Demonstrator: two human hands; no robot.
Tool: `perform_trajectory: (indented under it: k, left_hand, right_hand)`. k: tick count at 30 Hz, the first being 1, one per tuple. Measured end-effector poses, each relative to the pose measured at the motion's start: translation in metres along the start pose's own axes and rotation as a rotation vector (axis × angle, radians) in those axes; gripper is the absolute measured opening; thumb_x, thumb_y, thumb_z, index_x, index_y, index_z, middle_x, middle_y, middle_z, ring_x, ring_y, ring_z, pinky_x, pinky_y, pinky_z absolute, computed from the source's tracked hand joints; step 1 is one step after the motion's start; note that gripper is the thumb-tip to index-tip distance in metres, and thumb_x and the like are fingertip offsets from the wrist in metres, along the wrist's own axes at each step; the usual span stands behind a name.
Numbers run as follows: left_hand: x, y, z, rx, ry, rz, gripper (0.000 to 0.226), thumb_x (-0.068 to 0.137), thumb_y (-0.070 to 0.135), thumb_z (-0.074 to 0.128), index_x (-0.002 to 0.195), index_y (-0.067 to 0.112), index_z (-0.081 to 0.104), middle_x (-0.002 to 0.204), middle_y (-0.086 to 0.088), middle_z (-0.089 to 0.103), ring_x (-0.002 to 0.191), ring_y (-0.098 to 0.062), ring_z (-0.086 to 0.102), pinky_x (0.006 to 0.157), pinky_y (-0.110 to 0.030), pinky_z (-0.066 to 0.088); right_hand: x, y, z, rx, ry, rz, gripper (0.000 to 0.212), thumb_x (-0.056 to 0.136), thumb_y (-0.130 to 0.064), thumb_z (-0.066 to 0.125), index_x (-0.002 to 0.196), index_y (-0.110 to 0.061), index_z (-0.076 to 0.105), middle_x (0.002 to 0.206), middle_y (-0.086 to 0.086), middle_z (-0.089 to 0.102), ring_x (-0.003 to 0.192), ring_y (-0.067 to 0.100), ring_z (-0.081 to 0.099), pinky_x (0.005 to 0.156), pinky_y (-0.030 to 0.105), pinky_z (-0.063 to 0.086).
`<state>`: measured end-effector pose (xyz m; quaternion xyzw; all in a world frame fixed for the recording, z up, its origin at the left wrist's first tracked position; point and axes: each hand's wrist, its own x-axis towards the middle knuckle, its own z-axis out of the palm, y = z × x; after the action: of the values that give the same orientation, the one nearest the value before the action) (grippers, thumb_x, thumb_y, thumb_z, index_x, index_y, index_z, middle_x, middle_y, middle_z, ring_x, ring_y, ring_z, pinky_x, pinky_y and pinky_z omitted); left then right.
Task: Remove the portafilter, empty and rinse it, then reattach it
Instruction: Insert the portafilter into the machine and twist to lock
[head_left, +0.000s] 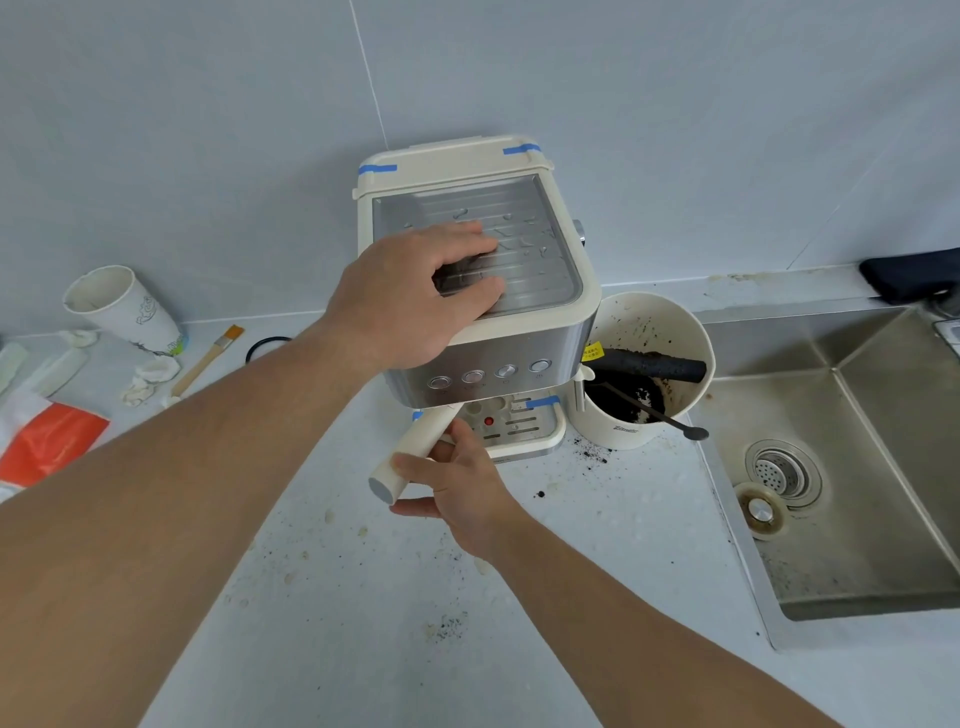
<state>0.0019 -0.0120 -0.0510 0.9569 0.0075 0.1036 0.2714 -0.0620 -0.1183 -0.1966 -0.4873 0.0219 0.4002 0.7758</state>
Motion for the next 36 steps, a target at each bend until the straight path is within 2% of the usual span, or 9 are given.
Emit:
perform_trajectory:
  k: [6,11,16,21,26,30,33,36]
  left_hand:
    - [0.000,-0.001,0.000,-0.003,0.007,0.001,0.050,0.079,0.061,0.051,0.125,0.043,0.060,0.140,0.026,0.050,0.130,-0.003,0.045,0.107,-0.039,0.038]
    - [-0.001,-0.001,0.000,0.001,0.007,0.010,0.050,0.080,0.061,0.051,0.126,0.043,0.059,0.141,0.024,0.050,0.131,-0.005,0.045,0.108,-0.040,0.038]
    - [-0.001,-0.001,0.000,-0.014,0.006,0.002,0.050,0.080,0.060,0.051,0.126,0.043,0.060,0.140,0.026,0.050,0.130,-0.002,0.044,0.108,-0.040,0.038]
    - [-0.001,-0.001,0.000,-0.015,0.008,0.000,0.047,0.081,0.057,0.053,0.125,0.043,0.060,0.140,0.026,0.051,0.130,-0.002,0.045,0.108,-0.039,0.038]
    - [-0.001,-0.002,0.001,-0.003,0.010,0.007,0.047,0.082,0.057,0.053,0.126,0.042,0.059,0.141,0.025,0.050,0.130,-0.003,0.045,0.107,-0.039,0.039]
    - [-0.001,-0.002,0.001,-0.007,0.021,0.009,0.047,0.081,0.057,0.054,0.126,0.043,0.060,0.141,0.025,0.050,0.130,-0.003,0.045,0.108,-0.040,0.038]
    - [0.000,-0.003,0.002,-0.009,0.024,0.006,0.047,0.080,0.058,0.053,0.125,0.044,0.060,0.140,0.026,0.051,0.129,-0.002,0.046,0.108,-0.038,0.038]
    - [0.000,-0.003,0.002,-0.015,0.026,0.002,0.047,0.080,0.059,0.053,0.124,0.044,0.060,0.139,0.026,0.051,0.129,-0.001,0.046,0.108,-0.038,0.038]
  right_hand:
    - [-0.005,0.008,0.003,0.006,-0.032,-0.015,0.046,0.084,-0.002,0.074,0.118,-0.026,0.053,0.110,0.005,0.066,0.100,0.019,0.067,0.073,0.045,0.061]
    - [-0.003,0.012,0.003,-0.004,-0.014,-0.027,0.047,0.083,-0.001,0.074,0.117,-0.026,0.053,0.110,0.007,0.065,0.102,0.023,0.066,0.072,0.046,0.061]
    - [0.005,0.012,0.006,-0.033,0.046,-0.018,0.049,0.083,-0.001,0.076,0.118,-0.024,0.051,0.114,0.008,0.062,0.099,0.019,0.066,0.071,0.044,0.062]
    - [0.015,0.010,0.014,-0.015,0.081,-0.051,0.054,0.079,-0.002,0.079,0.121,-0.019,0.050,0.107,0.003,0.062,0.094,0.015,0.067,0.073,0.046,0.062]
    - [0.023,0.009,0.027,0.092,0.127,-0.074,0.056,0.077,0.000,0.079,0.121,-0.018,0.049,0.113,0.006,0.063,0.102,0.022,0.066,0.077,0.049,0.061]
    - [0.020,0.019,0.032,0.080,0.108,-0.041,0.059,0.075,-0.002,0.081,0.120,-0.021,0.049,0.119,0.012,0.062,0.105,0.024,0.066,0.078,0.047,0.061]
    - [0.017,0.025,0.027,0.064,0.094,-0.044,0.058,0.075,0.000,0.079,0.120,-0.021,0.049,0.115,0.012,0.063,0.097,0.020,0.068,0.077,0.046,0.061]
    - [0.015,0.027,0.019,-0.011,0.099,-0.041,0.056,0.077,0.001,0.077,0.118,-0.027,0.050,0.103,0.000,0.065,0.083,0.007,0.069,0.072,0.040,0.062]
